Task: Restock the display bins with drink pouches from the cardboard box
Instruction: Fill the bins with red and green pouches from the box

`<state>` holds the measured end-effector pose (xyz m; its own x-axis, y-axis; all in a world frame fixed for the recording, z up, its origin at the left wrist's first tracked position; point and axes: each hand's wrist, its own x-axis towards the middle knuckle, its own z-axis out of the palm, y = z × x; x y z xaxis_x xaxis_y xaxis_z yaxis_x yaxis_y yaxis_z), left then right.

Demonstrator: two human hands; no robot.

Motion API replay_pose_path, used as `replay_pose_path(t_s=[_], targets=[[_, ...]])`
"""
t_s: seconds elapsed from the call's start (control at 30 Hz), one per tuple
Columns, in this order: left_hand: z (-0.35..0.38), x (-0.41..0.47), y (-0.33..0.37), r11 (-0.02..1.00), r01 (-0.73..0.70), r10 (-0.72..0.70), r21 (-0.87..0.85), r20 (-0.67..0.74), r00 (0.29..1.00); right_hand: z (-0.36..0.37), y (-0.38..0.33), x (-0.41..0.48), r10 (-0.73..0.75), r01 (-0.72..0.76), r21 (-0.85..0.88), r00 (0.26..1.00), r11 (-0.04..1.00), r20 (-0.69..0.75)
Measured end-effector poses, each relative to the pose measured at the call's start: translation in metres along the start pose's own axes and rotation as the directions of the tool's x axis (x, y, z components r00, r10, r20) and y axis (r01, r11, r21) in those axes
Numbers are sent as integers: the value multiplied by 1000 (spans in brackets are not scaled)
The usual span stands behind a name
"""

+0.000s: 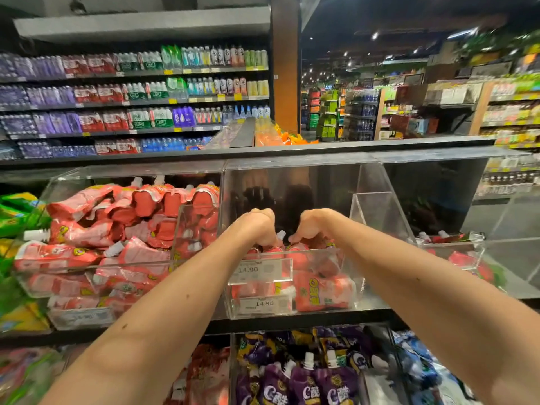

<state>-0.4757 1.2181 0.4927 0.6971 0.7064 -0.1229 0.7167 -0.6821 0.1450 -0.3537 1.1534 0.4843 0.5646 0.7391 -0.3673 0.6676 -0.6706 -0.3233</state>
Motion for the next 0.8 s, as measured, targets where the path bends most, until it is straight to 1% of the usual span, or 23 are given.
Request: replay_pose_path(t_s=[0.03, 0.1, 0.13, 0.2, 0.27, 0.33, 0.4, 0.43, 0.47, 0.53, 0.57, 0.6, 0.63, 0.7, 0.77, 0.8], targets=[[-1, -4, -1, 1000, -18, 18, -12, -1, 1000, -1, -1, -3, 2, -2, 8, 1000, 1000, -12], [-8, -13, -4, 993, -101, 98, -53, -64, 993, -3, -4, -12, -18, 18, 9, 997, 1000, -80], [-14, -18, -7, 985, -151, 141, -79, -121, 983, -5, -6, -17, -52, 56, 23, 988, 998, -148], [-25, -31, -14, 969, -217, 182, -121, -248, 952, -8, -11, -33, -122, 167, 123, 942, 978, -312], [-34, -52, -18, 949, -266, 191, -170, -359, 914, -11, -13, -57, -210, 325, 197, 868, 925, -450], [-40, -81, -18, 920, -320, 186, -227, -466, 865, -10, -10, -92, -311, 469, 155, 764, 869, -566], [-44, -117, -14, 887, -376, 179, -266, -553, 814, -4, 3, -134, -410, 591, 79, 643, 803, -647], [-45, -136, -10, 879, -398, 186, -262, -580, 793, 2, 15, -154, -443, 631, 57, 604, 774, -662], [-41, -153, -5, 884, -404, 199, -235, -593, 780, 11, 30, -174, -467, 653, 45, 586, 756, -662], [-24, -184, 9, 916, -391, 253, -93, -623, 740, 35, 72, -207, -497, 669, -13, 538, 743, -681], [-11, -198, 21, 921, -390, 293, -19, -628, 722, 49, 98, -220, -497, 665, -45, 510, 746, -702], [3, -211, 37, 915, -403, 329, 24, -623, 710, 65, 126, -230, -488, 658, -54, 497, 751, -717], [20, -221, 57, 906, -421, 359, 43, -606, 710, 81, 157, -240, -469, 653, -35, 504, 756, -725], [59, -232, 107, 887, -460, 401, 38, -558, 727, 113, 228, -257, -387, 633, 87, 570, 769, -725], [109, -236, 168, 851, -525, 452, -19, -484, 750, 148, 307, -276, -214, 547, 273, 666, 792, -715], [135, -235, 203, 819, -571, 487, -58, -456, 745, 164, 346, -286, -99, 477, 370, 707, 797, -700]])
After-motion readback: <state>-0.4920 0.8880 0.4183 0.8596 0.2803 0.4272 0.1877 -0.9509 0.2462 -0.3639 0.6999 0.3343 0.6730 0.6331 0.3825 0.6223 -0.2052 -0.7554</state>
